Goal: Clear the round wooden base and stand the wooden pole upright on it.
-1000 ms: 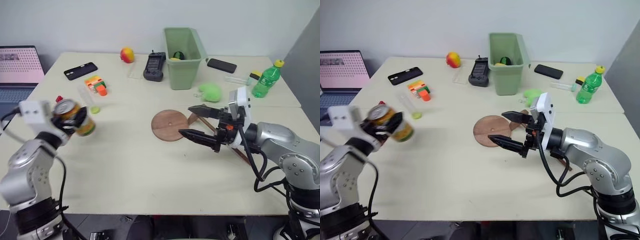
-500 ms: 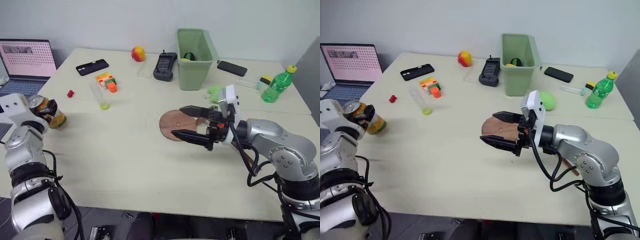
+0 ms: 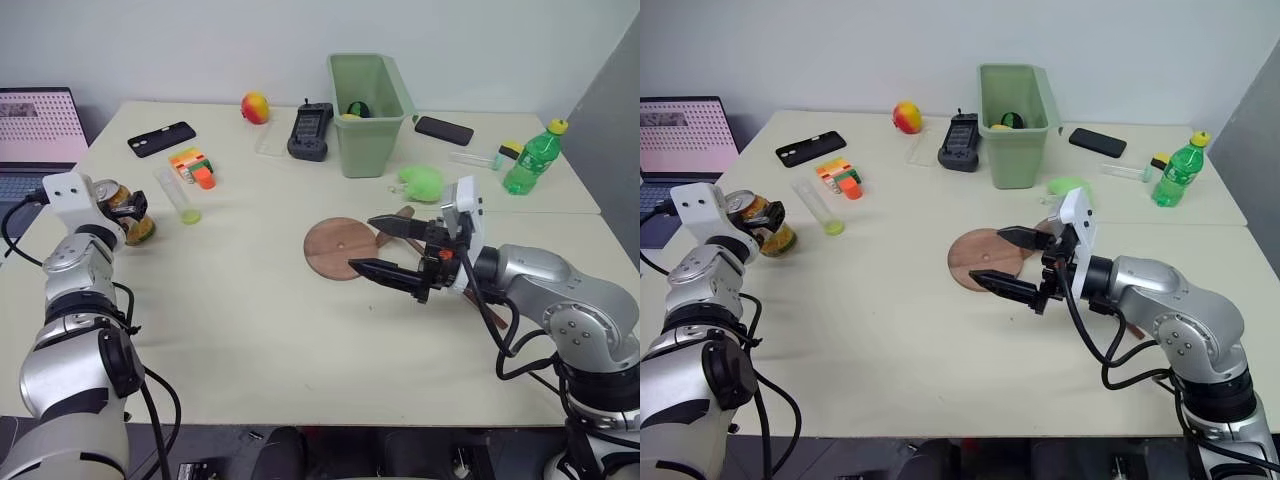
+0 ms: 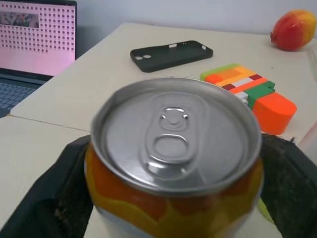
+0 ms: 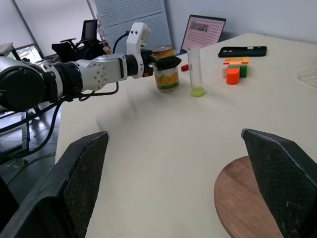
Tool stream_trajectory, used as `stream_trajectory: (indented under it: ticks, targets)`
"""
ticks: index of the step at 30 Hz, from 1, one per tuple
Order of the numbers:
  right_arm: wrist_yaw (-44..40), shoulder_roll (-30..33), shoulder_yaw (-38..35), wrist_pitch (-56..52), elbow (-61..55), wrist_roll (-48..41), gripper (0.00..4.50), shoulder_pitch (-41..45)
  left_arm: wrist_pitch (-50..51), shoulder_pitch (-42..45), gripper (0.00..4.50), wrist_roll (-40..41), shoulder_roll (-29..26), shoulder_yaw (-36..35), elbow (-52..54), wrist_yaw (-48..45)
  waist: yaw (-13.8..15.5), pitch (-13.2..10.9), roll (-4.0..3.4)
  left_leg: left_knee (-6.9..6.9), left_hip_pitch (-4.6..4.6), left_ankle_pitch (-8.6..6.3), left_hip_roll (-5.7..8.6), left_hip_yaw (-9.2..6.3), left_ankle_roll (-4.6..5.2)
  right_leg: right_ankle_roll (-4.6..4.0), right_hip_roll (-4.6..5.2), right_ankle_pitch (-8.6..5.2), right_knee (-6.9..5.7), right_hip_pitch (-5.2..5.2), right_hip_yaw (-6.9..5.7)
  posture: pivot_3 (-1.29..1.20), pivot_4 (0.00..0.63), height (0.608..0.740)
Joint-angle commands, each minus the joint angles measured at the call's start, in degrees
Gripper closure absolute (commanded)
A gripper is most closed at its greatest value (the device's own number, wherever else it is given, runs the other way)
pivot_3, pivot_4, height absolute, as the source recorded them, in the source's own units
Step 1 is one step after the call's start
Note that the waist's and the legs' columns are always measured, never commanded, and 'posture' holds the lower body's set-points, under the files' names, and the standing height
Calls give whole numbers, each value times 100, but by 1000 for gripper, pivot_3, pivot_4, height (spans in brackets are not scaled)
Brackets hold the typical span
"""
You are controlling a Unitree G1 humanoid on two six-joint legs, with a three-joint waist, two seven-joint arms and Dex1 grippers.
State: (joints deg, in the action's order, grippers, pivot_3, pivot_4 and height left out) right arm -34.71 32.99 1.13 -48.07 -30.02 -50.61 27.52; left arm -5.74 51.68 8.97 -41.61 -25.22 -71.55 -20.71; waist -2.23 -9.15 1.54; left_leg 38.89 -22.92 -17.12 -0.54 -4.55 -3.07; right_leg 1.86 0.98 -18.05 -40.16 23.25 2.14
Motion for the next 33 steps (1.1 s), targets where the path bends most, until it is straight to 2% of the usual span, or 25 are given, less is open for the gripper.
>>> stream_trajectory:
  ticks: [1,6,13,20,23,27,29,31,33]
  targets:
    - [4,14,-149,85,-186,-6,0,-32,-132,75,64,102,-291,-37,190,-60,-3,0,0,0,0,0,0,0,0,0,0,0,0,0,0,0,150,740]
    - [-54,13,-136,143,-159,37,0,-93,70,-366,64,317,-417,-168,779,-262,-20,0,0,0,0,1,-2,1,-1,0,-1,0,1,0,2,0,150,740]
    - [-193,27,-89,229,-33,118,0,-135,2152,-2552,64,1348,-453,-690,4377,-676,-117,-1,-3,-6,4,11,-33,1,-20,-1,4,0,3,3,17,0,150,740]
    - [-421,-11,-16,309,241,250,0,28,3748,-3633,64,1922,-726,-1149,6513,-585,-29,-1,-3,-1,3,-1,-28,-6,1,0,10,0,2,-6,20,0,150,740]
    - [-498,52,-73,305,313,289,0,23,4461,-4362,64,2338,-1183,-1341,7360,-1340,-23,-5,-9,-2,6,-1,-27,-1,1,0,10,-1,1,-5,17,0,150,740]
    - [-607,406,-230,275,411,464,0,-90,5113,-5725,64,3088,-1913,-1499,8647,-3247,-55,-11,-21,-8,5,-1,-30,5,1,-1,8,-1,8,-3,18,0,150,740]
    - [-685,639,-267,322,507,622,0,-67,5192,-5814,64,3353,-2116,-1413,8965,-3629,-6,-21,-38,-13,9,-1,-23,10,1,-1,16,-3,18,-9,19,0,150,740]
    - [-746,826,-321,263,627,688,0,26,5228,-5373,64,3577,-2175,-1090,9099,-3610,59,-27,-47,-9,9,0,-22,10,2,-1,16,-3,13,-9,19,0,150,740]
    - [-730,1322,-20,71,974,1251,0,221,5158,-4453,64,3813,-2026,-198,9294,-3744,121,-36,-62,-6,10,1,-16,8,6,-1,11,-3,8,-19,11,0,150,740]
